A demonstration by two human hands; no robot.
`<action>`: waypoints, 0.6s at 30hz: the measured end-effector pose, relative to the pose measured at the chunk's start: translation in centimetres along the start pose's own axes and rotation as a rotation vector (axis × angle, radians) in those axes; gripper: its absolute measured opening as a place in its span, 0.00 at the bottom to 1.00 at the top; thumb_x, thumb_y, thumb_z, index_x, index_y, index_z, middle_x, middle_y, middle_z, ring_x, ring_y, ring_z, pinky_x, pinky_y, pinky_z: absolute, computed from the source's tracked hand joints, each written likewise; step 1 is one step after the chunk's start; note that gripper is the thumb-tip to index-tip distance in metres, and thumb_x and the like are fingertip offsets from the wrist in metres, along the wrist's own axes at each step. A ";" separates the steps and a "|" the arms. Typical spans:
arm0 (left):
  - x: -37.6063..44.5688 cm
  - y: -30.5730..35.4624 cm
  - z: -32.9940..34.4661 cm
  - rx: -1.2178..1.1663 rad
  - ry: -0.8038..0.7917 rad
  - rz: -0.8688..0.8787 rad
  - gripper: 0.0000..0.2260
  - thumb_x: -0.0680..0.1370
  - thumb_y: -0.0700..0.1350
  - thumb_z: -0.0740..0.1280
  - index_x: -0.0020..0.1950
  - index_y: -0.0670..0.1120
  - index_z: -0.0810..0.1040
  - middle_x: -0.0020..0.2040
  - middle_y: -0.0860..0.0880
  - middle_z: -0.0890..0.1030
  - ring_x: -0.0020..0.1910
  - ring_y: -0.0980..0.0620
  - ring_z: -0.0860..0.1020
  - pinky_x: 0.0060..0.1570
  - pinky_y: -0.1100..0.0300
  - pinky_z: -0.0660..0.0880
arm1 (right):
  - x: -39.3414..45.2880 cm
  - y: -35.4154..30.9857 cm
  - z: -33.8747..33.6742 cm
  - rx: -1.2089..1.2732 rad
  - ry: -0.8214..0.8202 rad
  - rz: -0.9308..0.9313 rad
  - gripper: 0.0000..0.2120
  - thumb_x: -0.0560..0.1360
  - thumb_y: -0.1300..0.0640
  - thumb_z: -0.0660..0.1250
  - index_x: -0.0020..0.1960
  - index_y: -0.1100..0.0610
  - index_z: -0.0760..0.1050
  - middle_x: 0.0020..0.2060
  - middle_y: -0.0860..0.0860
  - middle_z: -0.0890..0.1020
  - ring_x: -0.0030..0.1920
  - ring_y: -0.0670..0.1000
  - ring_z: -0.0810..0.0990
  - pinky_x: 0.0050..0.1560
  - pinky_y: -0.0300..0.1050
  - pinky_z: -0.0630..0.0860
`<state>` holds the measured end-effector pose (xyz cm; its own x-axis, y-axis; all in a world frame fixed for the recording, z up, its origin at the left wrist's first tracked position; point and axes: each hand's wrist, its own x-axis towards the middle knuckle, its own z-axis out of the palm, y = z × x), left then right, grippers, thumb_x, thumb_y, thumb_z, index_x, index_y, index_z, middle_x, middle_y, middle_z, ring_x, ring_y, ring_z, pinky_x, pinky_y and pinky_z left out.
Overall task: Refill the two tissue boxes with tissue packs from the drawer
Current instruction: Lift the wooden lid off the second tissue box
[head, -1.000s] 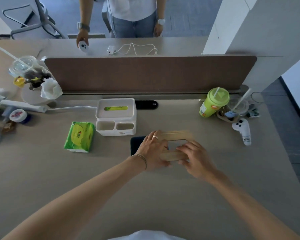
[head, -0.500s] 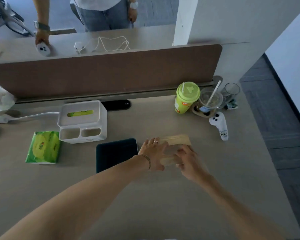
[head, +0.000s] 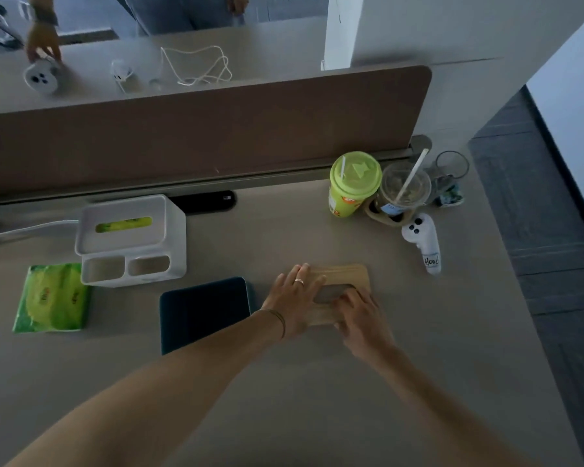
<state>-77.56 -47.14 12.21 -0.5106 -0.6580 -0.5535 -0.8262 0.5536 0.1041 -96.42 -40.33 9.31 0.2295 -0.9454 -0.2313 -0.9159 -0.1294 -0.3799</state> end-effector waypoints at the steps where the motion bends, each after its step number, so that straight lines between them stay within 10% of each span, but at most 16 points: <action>1: -0.1 0.0 -0.1 -0.017 -0.003 0.004 0.45 0.73 0.47 0.71 0.81 0.51 0.45 0.81 0.38 0.45 0.80 0.39 0.46 0.76 0.45 0.54 | -0.3 -0.2 -0.1 -0.009 -0.001 0.010 0.18 0.65 0.57 0.75 0.55 0.53 0.79 0.52 0.50 0.77 0.59 0.57 0.76 0.59 0.53 0.75; 8: -4.4 -2.5 -5.0 -0.256 0.290 -0.018 0.31 0.76 0.47 0.66 0.77 0.50 0.60 0.74 0.43 0.66 0.72 0.42 0.65 0.71 0.51 0.62 | 1.1 -4.5 -4.1 -0.054 0.129 0.029 0.24 0.66 0.62 0.75 0.61 0.56 0.77 0.53 0.53 0.81 0.55 0.59 0.78 0.54 0.55 0.78; 18: -16.9 -15.4 -4.6 -0.297 0.498 -0.302 0.29 0.76 0.51 0.64 0.76 0.51 0.63 0.70 0.44 0.70 0.68 0.42 0.68 0.69 0.49 0.63 | 9.0 -19.9 -6.2 -0.120 0.179 -0.172 0.25 0.70 0.62 0.71 0.67 0.54 0.76 0.55 0.51 0.80 0.57 0.57 0.77 0.58 0.52 0.75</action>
<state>-57.29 -46.89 23.71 -0.2356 -0.9599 -0.1522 -0.9449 0.1895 0.2670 -78.19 -48.12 20.37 0.3334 -0.9428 -0.0066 -0.9032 -0.3174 -0.2889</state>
